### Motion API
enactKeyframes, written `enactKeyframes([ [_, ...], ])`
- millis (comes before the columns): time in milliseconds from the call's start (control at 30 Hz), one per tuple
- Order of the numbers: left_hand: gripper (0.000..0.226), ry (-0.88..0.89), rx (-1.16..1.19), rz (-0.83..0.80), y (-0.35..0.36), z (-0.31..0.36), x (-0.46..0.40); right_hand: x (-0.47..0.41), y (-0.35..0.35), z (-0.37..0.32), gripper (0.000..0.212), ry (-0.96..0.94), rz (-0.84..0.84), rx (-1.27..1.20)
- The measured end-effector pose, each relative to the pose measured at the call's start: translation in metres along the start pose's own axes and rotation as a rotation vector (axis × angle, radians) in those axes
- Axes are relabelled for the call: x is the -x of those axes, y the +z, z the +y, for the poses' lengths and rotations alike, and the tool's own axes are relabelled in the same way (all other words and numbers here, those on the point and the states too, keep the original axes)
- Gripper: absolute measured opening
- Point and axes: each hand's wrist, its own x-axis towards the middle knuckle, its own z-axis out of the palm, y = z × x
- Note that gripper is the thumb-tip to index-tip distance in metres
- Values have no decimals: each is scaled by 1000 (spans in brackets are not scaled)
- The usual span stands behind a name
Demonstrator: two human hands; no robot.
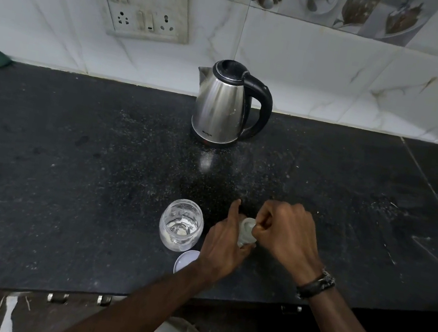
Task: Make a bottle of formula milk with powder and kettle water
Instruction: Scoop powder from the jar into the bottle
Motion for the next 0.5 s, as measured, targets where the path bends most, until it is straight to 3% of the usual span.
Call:
enactKeyframes([
  [100, 95, -5, 6, 4, -1, 0, 0, -2, -11, 2, 22, 52, 1, -162],
  [267, 96, -23, -11, 24, 1, 2, 0, -9, -46, 5, 20, 87, 170, -290],
  [400, 95, -34, -5, 19, -1, 3, 0, -16, -58, -15, 12, -23, 207, -483],
  [500, 85, -57, 14, 12, -2, 4, -2, -23, -48, -39, 8, -127, 134, -543],
])
